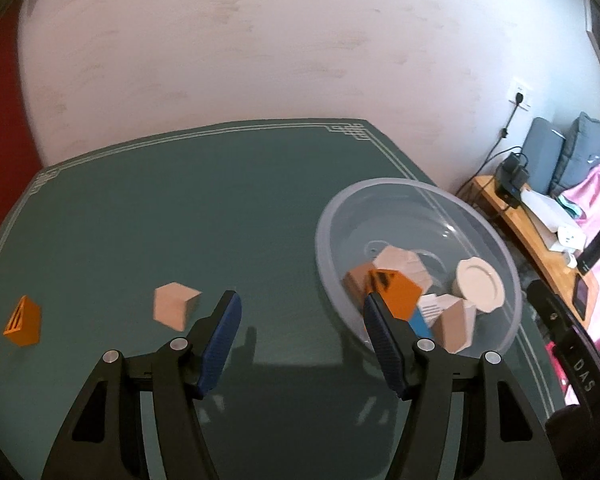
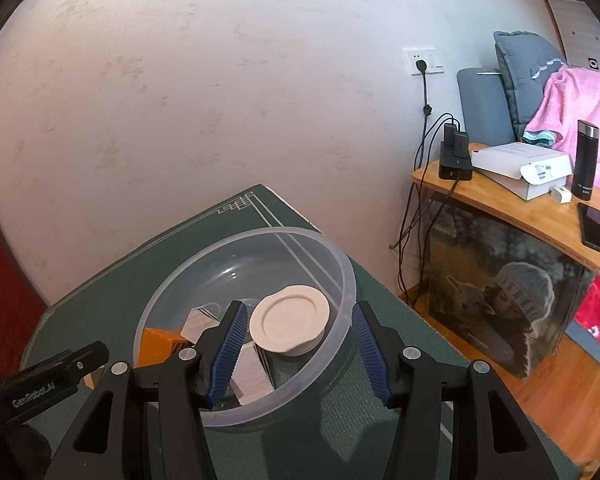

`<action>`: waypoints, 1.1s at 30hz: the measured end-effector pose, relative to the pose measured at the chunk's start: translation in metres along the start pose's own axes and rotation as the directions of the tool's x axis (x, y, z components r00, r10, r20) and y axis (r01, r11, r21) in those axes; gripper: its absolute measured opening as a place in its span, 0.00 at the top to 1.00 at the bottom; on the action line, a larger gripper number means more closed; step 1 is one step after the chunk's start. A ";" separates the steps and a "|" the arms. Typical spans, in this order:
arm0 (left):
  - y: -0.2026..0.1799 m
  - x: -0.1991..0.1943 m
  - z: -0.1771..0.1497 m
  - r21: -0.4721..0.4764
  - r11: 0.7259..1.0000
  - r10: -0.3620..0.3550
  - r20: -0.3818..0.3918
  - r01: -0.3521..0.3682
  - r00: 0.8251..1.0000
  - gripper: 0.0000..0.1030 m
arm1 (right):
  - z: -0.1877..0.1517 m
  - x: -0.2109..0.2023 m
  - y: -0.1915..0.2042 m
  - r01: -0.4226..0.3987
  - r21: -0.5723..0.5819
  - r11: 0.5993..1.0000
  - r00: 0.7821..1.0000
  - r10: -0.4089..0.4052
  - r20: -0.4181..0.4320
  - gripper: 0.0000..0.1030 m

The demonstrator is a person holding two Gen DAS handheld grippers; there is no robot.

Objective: Organize rigid objects
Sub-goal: 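Carry the orange block into the clear bowl and open the left tool, then move the left tool to the striped orange triangle and grasp it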

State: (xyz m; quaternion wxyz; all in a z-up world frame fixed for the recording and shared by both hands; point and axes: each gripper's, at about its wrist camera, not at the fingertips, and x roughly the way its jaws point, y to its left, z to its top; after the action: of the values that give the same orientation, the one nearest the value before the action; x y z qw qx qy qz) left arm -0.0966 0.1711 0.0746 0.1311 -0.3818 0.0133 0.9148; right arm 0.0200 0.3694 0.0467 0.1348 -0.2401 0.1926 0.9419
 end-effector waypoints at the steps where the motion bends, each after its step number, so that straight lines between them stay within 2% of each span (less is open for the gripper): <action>1: 0.001 -0.001 -0.001 0.001 1.000 0.007 0.003 -0.007 1.000 0.37 | 0.000 0.000 0.000 -0.001 -0.001 1.000 1.000 0.001 0.001 0.44; 5: 0.005 -0.004 -0.003 0.002 0.999 0.034 0.012 -0.034 0.999 0.37 | -0.001 -0.001 0.002 -0.004 -0.004 1.000 1.000 0.004 0.002 0.44; 9: 0.009 -0.005 -0.006 0.005 0.998 0.059 0.014 -0.059 0.998 0.37 | -0.001 -0.002 0.003 -0.005 -0.007 1.000 1.000 0.005 0.007 0.40; 20: 0.022 -0.016 -0.016 0.011 0.989 0.144 0.038 -0.144 0.989 0.37 | -0.003 -0.002 0.006 -0.008 -0.024 1.000 1.000 0.008 0.003 0.39; 30: 0.033 -0.024 -0.023 -0.003 0.984 0.181 0.036 -0.181 0.983 0.37 | -0.005 -0.003 0.010 -0.016 -0.042 0.999 1.000 0.016 -0.001 0.39; 33: 0.037 -0.028 -0.025 -0.008 0.981 0.196 0.043 -0.196 0.980 0.37 | -0.006 -0.004 0.012 -0.028 -0.054 0.998 1.000 0.028 -0.004 0.34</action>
State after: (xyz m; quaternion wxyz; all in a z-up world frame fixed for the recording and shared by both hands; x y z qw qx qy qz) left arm -0.0699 0.1264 0.0739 0.0399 -0.3587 0.0463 0.9314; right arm 0.0213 0.3556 0.0472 0.1148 -0.2422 0.1706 0.9482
